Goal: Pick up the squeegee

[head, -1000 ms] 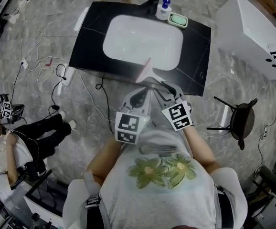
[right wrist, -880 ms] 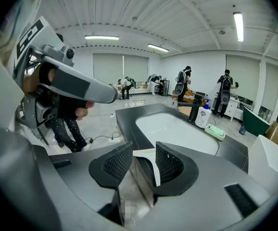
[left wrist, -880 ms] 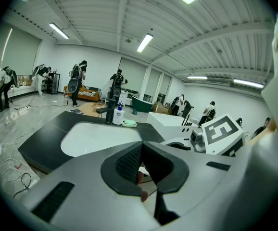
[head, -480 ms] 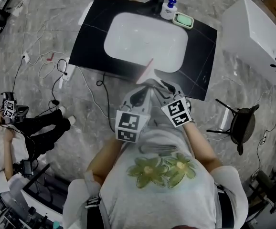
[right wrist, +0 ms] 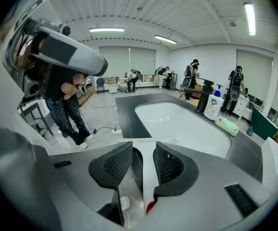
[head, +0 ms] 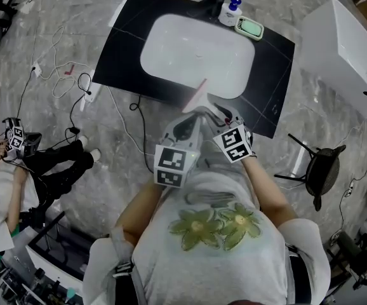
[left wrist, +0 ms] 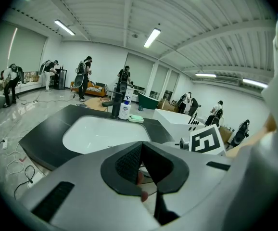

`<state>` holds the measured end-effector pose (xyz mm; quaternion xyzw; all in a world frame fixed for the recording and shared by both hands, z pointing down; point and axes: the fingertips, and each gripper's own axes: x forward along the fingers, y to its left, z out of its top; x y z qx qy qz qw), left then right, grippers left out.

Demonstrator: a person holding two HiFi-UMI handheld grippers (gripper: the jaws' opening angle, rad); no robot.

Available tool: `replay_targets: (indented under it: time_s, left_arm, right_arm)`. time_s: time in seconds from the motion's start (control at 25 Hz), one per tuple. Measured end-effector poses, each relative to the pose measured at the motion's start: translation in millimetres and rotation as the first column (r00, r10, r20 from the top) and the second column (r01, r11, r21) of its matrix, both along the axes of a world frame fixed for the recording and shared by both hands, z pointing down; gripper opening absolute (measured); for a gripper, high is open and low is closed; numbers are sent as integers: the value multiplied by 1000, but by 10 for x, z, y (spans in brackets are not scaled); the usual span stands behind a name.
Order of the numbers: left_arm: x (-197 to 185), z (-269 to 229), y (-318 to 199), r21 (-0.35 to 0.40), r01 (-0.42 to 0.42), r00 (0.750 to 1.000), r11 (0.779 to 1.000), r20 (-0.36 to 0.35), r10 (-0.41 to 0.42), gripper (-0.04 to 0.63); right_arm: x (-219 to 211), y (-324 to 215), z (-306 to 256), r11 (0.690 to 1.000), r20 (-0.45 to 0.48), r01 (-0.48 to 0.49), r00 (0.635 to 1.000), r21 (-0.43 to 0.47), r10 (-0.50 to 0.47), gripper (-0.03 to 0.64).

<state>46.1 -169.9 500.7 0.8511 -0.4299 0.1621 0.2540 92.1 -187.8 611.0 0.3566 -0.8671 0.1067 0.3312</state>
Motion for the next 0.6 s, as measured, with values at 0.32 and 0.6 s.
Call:
replay_targets:
  time_s: [0.32, 0.6]
  left_arm:
    - [4, 54, -81, -15, 16, 1000, 1000, 8, -16, 11]
    - [25, 80, -123, -26, 15, 1000, 1000, 15, -15, 11]
  right_arm:
    - [-29, -74, 227, 999, -6, 19, 1000, -36, -19, 130]
    - [-48, -105, 406, 997, -40, 42, 998, -65, -44, 130]
